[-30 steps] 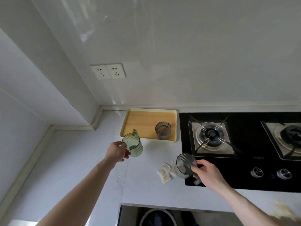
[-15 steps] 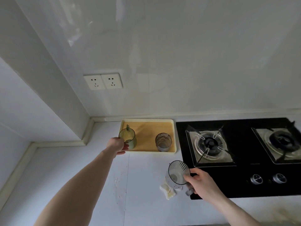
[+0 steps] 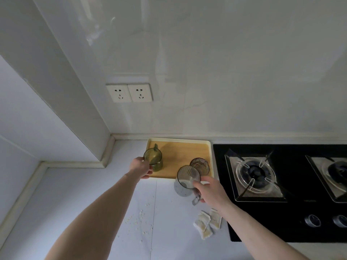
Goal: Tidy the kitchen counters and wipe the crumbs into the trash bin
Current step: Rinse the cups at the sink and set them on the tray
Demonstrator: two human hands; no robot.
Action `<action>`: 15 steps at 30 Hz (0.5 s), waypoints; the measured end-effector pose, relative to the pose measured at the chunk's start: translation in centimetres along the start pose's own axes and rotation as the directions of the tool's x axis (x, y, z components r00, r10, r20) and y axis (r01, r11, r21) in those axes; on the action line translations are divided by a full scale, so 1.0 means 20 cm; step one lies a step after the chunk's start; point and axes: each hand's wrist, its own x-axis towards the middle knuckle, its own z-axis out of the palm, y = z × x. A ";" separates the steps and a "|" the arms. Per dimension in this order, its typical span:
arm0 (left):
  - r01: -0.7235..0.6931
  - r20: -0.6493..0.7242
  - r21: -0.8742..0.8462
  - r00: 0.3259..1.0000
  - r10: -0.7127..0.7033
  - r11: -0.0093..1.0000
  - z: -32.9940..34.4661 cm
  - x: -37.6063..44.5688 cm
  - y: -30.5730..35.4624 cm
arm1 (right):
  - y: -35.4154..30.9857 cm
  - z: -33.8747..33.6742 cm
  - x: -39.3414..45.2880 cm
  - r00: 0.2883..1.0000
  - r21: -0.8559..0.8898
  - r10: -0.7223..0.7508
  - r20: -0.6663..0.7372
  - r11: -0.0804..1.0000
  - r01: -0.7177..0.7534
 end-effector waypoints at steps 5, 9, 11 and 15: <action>-0.065 -0.045 -0.023 0.997 0.064 0.998 -0.06 -0.15 -0.07 | -0.16 0.15 0.23 0.997 0.062 0.027 -0.070 0.998 -0.022; -0.166 -0.004 0.052 0.986 0.167 0.985 -0.12 -0.38 -0.14 | -0.24 0.25 0.36 0.993 -0.033 0.041 -0.113 0.998 -0.045; -0.235 -0.014 0.078 0.971 0.237 0.969 -0.17 -0.51 -0.17 | -0.25 0.29 0.40 0.992 -0.109 0.035 -0.120 0.993 -0.049; -0.327 -0.028 0.084 0.943 0.330 0.941 -0.24 -0.75 -0.20 | -0.20 0.36 0.50 0.989 -0.183 0.053 -0.141 0.980 -0.079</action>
